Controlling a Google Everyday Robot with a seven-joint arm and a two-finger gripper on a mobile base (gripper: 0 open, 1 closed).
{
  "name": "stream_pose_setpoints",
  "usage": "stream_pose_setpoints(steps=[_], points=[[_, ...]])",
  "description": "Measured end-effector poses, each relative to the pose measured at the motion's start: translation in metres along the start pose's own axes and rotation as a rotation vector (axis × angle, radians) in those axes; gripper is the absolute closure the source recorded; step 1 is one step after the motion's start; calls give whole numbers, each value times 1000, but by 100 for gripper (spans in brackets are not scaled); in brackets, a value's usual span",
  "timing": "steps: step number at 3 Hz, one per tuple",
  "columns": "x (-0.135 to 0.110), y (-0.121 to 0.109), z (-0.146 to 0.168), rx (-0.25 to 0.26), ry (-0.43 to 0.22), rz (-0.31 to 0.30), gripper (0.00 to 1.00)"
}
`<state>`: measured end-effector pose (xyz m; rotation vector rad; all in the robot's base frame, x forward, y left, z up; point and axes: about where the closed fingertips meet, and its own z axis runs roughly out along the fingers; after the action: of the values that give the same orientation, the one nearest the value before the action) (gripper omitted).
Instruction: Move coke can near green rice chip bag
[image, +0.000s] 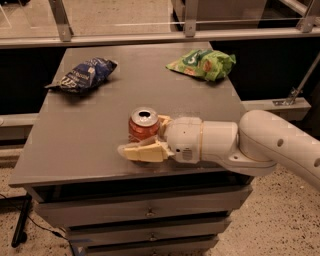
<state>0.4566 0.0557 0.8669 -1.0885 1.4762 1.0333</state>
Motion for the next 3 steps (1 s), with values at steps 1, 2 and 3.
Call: stream_pose_setpoints(steps=[1,2,3], points=[[4,-12,-26,54,0,24,85],[14,-31,-68,132,8,68,100],[23,-65,-118,235,30,142,100]])
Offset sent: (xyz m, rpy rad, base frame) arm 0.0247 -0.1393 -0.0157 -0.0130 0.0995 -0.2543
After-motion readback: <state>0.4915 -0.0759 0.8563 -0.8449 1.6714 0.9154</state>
